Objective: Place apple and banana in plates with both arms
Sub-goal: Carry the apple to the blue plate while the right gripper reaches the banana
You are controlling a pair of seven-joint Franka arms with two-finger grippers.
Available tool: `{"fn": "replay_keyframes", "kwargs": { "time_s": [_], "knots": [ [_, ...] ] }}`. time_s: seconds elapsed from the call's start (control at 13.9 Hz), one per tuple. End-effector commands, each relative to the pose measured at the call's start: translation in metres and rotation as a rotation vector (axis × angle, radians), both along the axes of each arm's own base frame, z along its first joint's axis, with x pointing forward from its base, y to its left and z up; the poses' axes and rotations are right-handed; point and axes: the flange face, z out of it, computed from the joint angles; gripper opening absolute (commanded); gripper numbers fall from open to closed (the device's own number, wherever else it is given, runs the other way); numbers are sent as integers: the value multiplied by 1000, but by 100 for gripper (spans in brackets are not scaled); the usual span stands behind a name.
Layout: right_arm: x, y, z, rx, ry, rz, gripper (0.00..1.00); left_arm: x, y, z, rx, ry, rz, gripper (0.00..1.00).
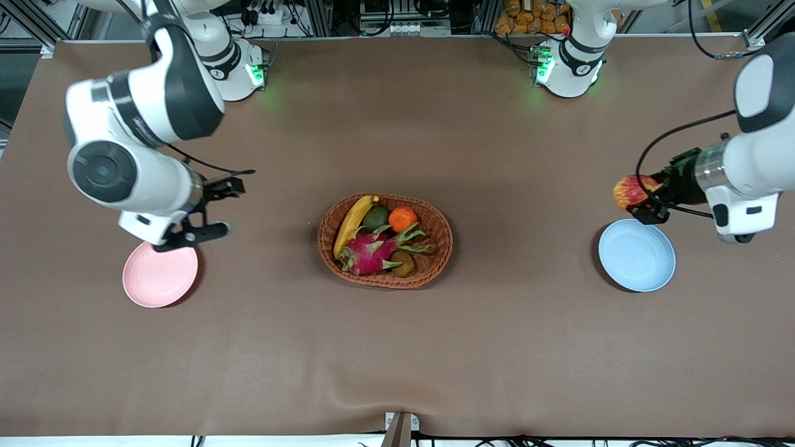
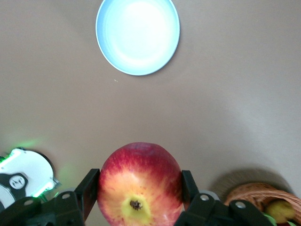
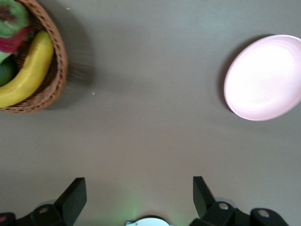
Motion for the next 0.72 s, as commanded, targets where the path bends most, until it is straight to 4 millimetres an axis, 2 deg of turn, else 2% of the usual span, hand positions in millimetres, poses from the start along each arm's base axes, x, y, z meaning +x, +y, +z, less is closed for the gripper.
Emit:
{"fn": "replay_keyframes", "kwargs": {
  "time_s": [0.0, 0.07, 0.22, 0.29, 0.5, 0.65],
  "knots": [
    [4, 34, -35, 72, 60, -20, 100, -8, 36, -34, 15, -8, -77, 0],
    [5, 44, -45, 92, 62, -33, 100, -10, 51, -48, 10, -19, -78, 0],
    [-1, 85, -64, 103, 27, 23, 100, -16, 60, -84, 28, -38, -102, 0],
    [-5, 107, -73, 106, 9, 54, 100, -20, 71, -101, 48, -44, -115, 0],
    [-19, 171, -91, 138, -86, 160, 100, -32, 79, -153, 69, -94, -133, 0],
    [-30, 198, -99, 128, -119, 217, 100, -39, 98, -180, 101, -140, -133, 0]
  ]
}}
